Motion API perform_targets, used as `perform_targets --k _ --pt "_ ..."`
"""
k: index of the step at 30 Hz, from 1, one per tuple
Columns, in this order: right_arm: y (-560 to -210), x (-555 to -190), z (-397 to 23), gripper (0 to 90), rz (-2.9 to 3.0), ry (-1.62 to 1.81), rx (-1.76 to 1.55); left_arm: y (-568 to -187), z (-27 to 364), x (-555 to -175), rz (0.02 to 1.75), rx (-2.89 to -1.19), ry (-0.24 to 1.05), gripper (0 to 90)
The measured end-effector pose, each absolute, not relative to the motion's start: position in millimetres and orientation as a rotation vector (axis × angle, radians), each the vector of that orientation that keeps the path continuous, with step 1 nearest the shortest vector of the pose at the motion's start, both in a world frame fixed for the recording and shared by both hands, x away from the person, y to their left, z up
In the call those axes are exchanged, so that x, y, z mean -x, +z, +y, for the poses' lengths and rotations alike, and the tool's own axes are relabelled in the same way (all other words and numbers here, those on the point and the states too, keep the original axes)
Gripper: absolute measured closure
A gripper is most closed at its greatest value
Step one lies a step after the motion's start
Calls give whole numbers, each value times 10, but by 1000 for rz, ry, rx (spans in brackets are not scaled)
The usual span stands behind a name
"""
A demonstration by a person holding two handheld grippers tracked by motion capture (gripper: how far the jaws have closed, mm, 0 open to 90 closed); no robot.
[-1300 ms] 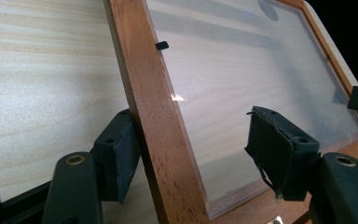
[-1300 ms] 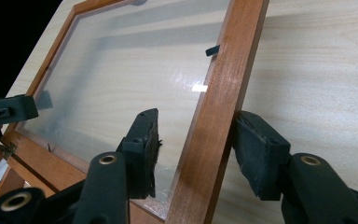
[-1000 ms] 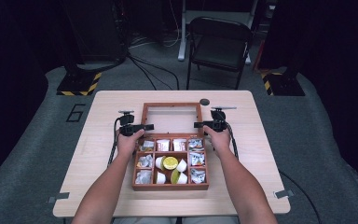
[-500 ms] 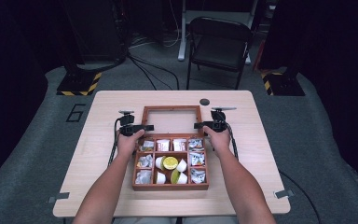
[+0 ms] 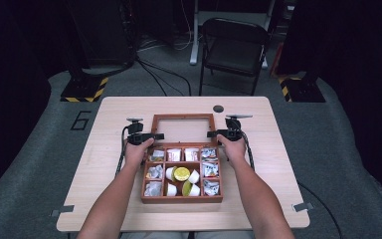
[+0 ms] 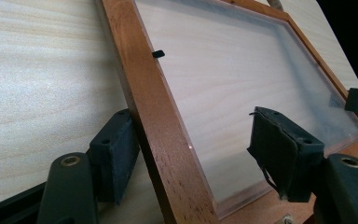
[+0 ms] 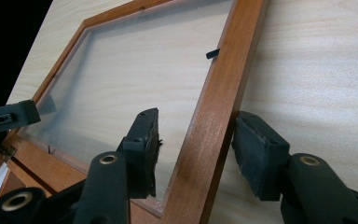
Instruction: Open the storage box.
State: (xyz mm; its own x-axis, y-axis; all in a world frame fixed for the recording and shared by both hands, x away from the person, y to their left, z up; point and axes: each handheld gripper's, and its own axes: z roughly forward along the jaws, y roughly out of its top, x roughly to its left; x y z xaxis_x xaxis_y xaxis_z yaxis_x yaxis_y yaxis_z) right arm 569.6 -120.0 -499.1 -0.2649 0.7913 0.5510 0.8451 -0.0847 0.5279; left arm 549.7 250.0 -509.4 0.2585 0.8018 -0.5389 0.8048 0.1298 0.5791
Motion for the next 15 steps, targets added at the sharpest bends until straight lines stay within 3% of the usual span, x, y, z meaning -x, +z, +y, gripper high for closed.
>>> perform_targets --k 15 --pt "-5003 -5698 -1213 511 -2038 -1282 1875 -5064 2515 -5471 1492 -1683 45 318"
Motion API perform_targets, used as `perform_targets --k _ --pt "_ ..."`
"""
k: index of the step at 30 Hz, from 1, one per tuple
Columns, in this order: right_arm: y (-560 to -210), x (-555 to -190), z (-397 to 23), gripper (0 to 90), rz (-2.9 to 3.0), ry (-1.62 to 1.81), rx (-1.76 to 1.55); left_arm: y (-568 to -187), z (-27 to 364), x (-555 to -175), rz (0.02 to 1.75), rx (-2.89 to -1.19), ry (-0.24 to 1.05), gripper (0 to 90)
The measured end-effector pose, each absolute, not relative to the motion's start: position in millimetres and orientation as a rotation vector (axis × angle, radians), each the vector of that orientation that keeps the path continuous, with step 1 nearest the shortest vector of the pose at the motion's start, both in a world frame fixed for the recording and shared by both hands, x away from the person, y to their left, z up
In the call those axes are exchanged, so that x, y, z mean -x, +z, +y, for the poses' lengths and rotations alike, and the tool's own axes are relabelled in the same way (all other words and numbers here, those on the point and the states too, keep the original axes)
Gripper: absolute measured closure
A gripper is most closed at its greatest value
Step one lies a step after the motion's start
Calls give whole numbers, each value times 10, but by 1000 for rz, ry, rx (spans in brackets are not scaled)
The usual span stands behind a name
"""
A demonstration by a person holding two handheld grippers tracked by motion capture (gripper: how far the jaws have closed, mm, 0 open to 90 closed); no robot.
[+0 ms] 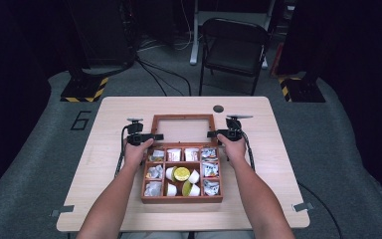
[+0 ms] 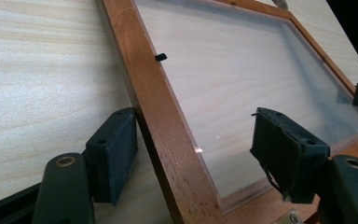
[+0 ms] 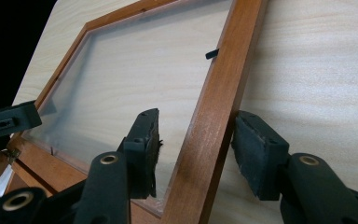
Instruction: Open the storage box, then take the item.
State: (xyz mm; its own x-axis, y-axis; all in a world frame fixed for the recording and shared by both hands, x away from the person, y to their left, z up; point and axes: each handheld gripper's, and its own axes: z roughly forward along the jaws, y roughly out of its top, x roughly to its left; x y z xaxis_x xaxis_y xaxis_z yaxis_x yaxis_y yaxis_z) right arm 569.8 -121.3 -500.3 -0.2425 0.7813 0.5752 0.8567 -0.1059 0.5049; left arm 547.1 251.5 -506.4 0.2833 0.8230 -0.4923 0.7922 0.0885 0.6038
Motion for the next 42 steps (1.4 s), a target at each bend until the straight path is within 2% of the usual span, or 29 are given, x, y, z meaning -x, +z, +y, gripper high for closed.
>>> perform_targets --k 5,10,14,22,25,32,42 --pt "-4944 -5653 -1187 509 -2139 -1282 1883 -5016 2521 -5434 1514 -1682 60 342" --pt "-4829 -5557 -1207 499 -2274 -1324 1874 -4909 2561 -5344 1479 -1734 129 357" --pt "-4689 -5393 -1199 484 -2389 -1351 1839 -4776 2577 -5229 1425 -1759 172 358" --pt "-4351 -4976 -1087 430 -2558 -1438 1615 -4478 2663 -4918 1375 -1662 205 369" --pt "-4269 -4827 -1028 424 -2580 -1435 1541 -4387 2656 -4792 1344 -1704 238 360" --pt "-4183 -4560 -924 418 -2689 -1456 1439 -4305 2709 -4482 1314 -1687 241 364" --pt "-4281 -4282 -865 388 -2744 -1484 1376 -4273 2634 -4325 1266 -1729 239 344"
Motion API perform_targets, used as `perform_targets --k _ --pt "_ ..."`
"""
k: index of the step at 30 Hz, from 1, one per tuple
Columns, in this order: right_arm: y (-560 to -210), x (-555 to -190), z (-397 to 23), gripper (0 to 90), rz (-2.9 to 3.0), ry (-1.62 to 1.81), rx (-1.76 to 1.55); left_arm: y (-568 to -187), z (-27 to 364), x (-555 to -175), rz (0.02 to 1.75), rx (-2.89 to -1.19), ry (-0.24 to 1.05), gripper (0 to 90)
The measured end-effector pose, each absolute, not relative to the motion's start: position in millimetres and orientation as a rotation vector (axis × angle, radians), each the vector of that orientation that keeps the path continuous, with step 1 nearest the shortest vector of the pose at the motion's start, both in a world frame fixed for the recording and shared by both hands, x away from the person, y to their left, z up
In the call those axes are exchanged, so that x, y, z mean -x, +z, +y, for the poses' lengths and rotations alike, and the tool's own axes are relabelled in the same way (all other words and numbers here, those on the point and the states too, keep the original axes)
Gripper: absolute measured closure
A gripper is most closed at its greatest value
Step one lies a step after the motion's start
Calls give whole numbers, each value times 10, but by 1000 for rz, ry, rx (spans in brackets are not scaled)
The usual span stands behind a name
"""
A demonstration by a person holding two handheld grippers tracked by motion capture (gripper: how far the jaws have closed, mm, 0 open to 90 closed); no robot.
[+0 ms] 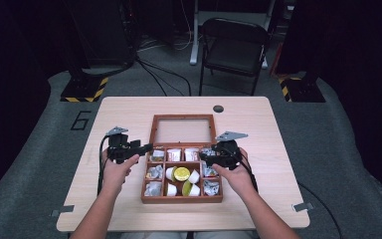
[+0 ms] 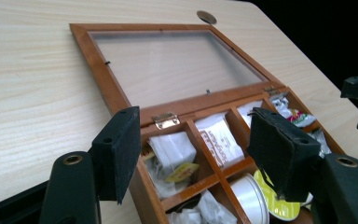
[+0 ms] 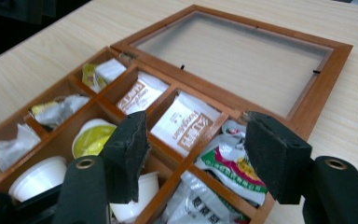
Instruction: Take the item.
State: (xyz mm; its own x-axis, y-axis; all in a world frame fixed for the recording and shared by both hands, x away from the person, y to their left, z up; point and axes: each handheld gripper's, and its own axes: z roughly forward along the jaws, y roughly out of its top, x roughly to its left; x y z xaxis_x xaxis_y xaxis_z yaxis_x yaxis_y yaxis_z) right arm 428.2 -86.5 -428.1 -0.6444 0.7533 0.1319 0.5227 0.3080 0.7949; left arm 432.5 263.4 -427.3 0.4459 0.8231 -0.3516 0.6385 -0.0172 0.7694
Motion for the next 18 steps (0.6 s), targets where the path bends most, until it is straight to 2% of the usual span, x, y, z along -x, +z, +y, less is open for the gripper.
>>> perform_targets --k 7,18 --pt "-4377 -4260 -844 397 2346 1236 -1131 -4301 2627 -4294 1264 -1721 222 345" --pt "-4460 -4170 -670 404 2422 1226 -1050 -4276 2689 -4186 1266 -1709 268 345"
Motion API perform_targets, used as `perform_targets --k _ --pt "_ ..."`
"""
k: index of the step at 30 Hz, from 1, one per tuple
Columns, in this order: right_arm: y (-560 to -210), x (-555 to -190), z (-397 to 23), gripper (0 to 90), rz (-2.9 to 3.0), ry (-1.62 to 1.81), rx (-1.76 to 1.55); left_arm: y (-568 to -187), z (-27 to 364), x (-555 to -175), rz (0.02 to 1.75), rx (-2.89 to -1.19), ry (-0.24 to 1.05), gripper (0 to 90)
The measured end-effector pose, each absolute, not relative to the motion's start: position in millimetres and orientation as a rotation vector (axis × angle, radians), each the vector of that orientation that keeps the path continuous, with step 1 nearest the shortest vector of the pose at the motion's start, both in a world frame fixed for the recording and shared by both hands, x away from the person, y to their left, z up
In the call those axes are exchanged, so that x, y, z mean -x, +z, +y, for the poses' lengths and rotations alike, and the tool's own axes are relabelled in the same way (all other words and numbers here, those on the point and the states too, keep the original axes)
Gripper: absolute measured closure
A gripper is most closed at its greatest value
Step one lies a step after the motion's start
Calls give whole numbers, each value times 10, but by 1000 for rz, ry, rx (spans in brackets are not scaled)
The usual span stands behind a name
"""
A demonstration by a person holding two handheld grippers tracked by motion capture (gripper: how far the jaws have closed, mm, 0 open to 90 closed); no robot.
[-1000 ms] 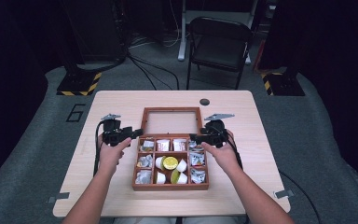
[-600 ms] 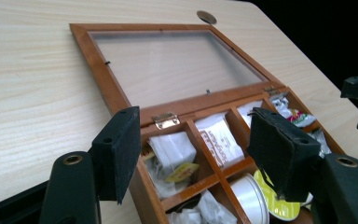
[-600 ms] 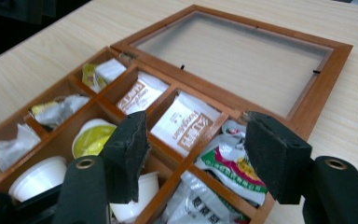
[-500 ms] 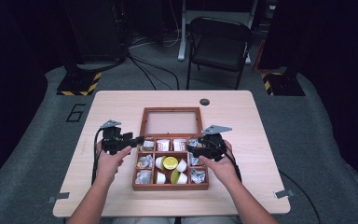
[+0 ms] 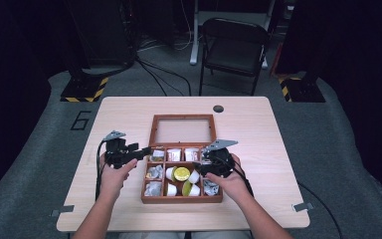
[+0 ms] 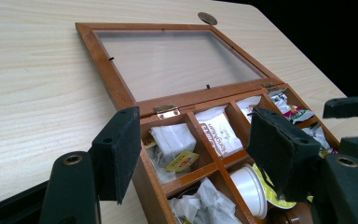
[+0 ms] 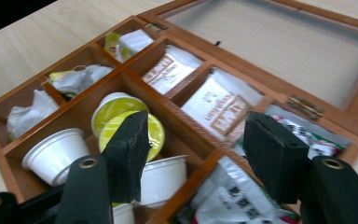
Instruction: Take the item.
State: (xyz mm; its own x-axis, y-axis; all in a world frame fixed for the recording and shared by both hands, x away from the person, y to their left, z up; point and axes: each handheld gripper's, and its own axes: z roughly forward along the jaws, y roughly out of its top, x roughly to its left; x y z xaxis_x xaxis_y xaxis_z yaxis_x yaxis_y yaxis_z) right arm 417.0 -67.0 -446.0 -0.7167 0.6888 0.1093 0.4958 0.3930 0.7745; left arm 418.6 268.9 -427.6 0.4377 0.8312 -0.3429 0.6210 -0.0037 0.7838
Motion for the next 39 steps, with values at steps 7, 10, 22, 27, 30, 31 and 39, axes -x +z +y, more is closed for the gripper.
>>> perform_targets --k 7,10,22,27,30,31,39 --pt "-4580 -4153 -453 405 2509 1193 -992 -4287 2723 -4158 1270 -1710 276 344" --pt "-4615 -4155 -385 398 2539 1186 -975 -4276 2745 -4139 1273 -1704 283 345" --pt "-4742 -4164 -193 327 2612 1137 -965 -4242 2803 -4098 1277 -1683 312 345" --pt "-4755 -4170 -167 302 2616 1147 -963 -4227 2819 -4072 1277 -1684 315 345" --pt "-4776 -4192 -145 296 2629 1138 -960 -4222 2835 -4061 1278 -1679 321 344" --pt "-4784 -4191 -131 292 2630 1129 -971 -4222 2835 -4061 1278 -1679 321 345" --pt "-4832 -4208 -83 281 2654 1082 -999 -4217 2858 -4050 1282 -1670 331 345"
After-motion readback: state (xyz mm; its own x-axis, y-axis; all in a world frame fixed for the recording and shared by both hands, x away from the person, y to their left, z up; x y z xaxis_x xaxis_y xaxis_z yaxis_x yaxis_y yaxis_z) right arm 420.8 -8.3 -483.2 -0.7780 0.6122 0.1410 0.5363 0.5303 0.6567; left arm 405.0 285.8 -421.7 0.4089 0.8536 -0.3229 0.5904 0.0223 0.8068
